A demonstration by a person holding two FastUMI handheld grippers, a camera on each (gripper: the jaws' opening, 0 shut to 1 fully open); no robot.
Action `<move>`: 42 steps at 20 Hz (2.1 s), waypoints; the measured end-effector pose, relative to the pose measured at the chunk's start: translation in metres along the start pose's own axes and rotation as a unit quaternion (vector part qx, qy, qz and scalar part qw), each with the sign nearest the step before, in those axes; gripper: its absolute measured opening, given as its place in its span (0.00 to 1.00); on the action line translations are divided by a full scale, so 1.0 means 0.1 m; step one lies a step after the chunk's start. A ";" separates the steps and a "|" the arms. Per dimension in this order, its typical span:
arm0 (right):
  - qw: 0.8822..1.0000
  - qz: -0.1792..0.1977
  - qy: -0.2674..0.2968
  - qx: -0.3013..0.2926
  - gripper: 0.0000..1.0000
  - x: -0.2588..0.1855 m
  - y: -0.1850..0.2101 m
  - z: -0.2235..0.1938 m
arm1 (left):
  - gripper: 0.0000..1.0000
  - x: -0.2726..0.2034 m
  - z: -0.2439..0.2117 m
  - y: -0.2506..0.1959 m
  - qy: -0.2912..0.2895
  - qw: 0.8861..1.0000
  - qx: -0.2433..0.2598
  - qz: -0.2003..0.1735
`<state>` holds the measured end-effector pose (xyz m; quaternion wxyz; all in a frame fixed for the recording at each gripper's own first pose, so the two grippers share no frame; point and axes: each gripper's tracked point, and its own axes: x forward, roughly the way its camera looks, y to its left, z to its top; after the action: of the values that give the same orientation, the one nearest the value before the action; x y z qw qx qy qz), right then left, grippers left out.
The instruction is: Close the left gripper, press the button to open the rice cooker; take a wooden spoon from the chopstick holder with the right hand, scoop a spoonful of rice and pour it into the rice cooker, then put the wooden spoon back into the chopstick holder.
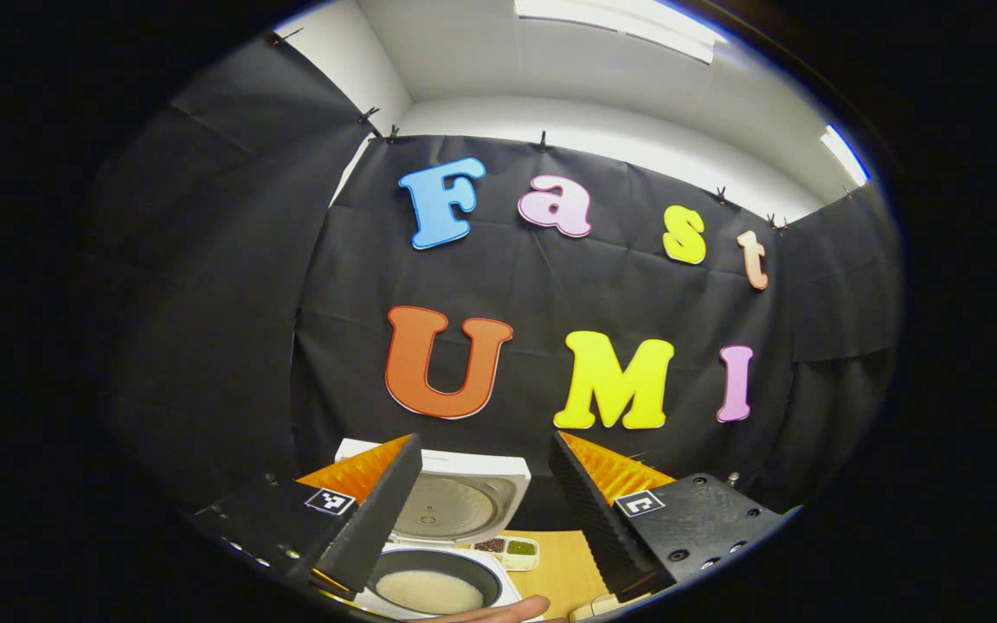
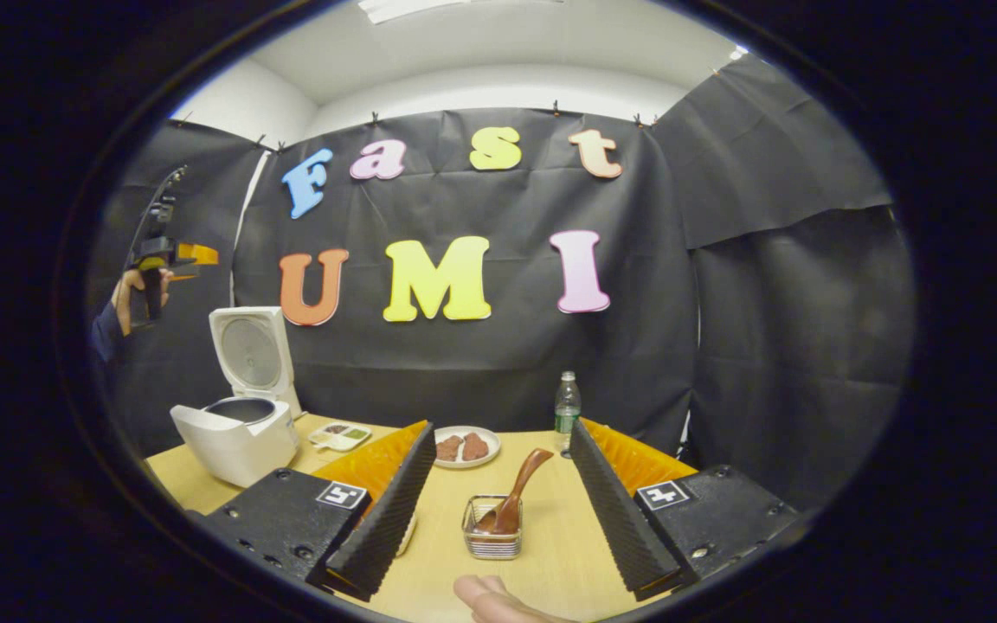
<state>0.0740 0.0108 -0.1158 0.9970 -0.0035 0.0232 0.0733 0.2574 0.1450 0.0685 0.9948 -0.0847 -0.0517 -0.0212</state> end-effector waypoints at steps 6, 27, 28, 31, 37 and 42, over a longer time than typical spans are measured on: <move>1.000 0.002 -0.024 -0.007 1.00 -0.02 -0.03 0.06 | 0.93 0.72 -0.35 0.36 0.000 0.999 0.039 0.027; 0.999 -0.002 -0.027 -0.034 0.96 -0.22 0.32 0.10 | 0.95 1.44 -0.84 0.74 0.084 0.987 0.103 0.089; 0.999 0.001 -0.028 -0.032 0.98 -0.26 0.35 0.11 | 0.95 1.43 -0.83 0.74 0.088 0.987 0.102 0.087; 0.999 0.009 -0.030 -0.027 0.98 -0.37 0.44 0.09 | 0.95 1.42 -0.82 0.70 0.097 0.987 0.099 0.077; 0.998 0.032 -0.045 -0.023 0.98 -0.56 0.65 0.11 | 0.94 1.34 -0.84 0.65 0.137 0.986 0.082 0.044; 0.998 0.057 -0.034 -0.006 0.98 -0.59 0.85 0.02 | 0.98 0.79 -1.24 0.70 0.147 0.984 0.092 0.040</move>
<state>0.0032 0.0862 -0.1114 0.9914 -0.0061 -0.0105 0.1304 0.3519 0.1902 -0.0566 0.9952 0.0095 0.0970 0.0113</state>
